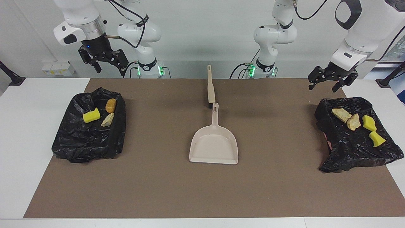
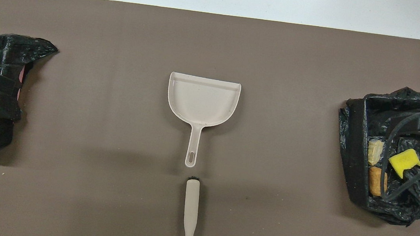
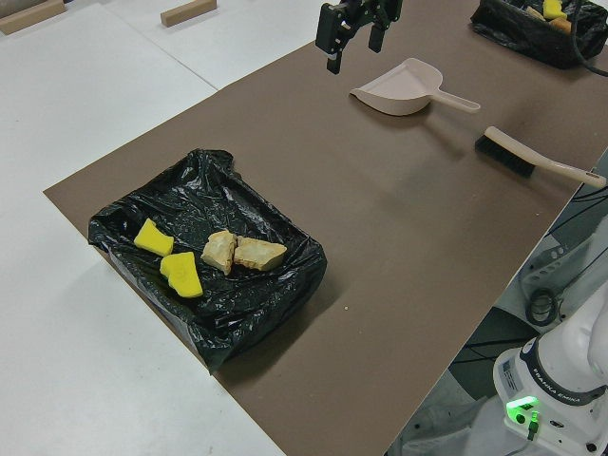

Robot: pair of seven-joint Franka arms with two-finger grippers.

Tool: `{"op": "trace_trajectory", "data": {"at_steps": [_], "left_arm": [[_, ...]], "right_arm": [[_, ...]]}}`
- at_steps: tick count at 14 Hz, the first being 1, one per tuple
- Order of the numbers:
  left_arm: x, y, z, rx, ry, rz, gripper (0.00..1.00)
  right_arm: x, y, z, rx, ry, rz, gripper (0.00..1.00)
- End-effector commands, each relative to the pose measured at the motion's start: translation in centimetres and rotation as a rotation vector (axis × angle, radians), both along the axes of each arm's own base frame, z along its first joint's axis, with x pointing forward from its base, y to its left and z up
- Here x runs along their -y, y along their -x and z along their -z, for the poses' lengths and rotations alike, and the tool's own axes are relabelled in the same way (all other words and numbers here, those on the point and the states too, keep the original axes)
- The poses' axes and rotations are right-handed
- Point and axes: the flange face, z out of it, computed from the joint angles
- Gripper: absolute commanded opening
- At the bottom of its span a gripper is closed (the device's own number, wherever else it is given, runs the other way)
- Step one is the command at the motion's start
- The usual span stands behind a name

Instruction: Sweep and dump trash in bin

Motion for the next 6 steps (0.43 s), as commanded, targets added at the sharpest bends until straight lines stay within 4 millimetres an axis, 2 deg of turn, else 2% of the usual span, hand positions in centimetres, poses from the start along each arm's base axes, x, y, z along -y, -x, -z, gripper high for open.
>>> {"op": "trace_trajectory", "data": {"at_steps": [1,4,6], "left_arm": [[-0.3,0.5,-0.5,-0.027,-0.011,0.013,1.0],[-0.4,0.8,-1.9,-0.036,-0.023,0.017,1.0],[0.1,0.9,-2.0,-0.027,-0.02,0.024,1.0]], "right_arm": [[0.3,0.1,0.0,0.0,0.005,-0.017,1.0],[0.4,0.1,0.0,-0.001,0.004,-0.017,1.0],[0.3,0.1,0.0,-0.003,0.005,-0.019,1.0]]}}
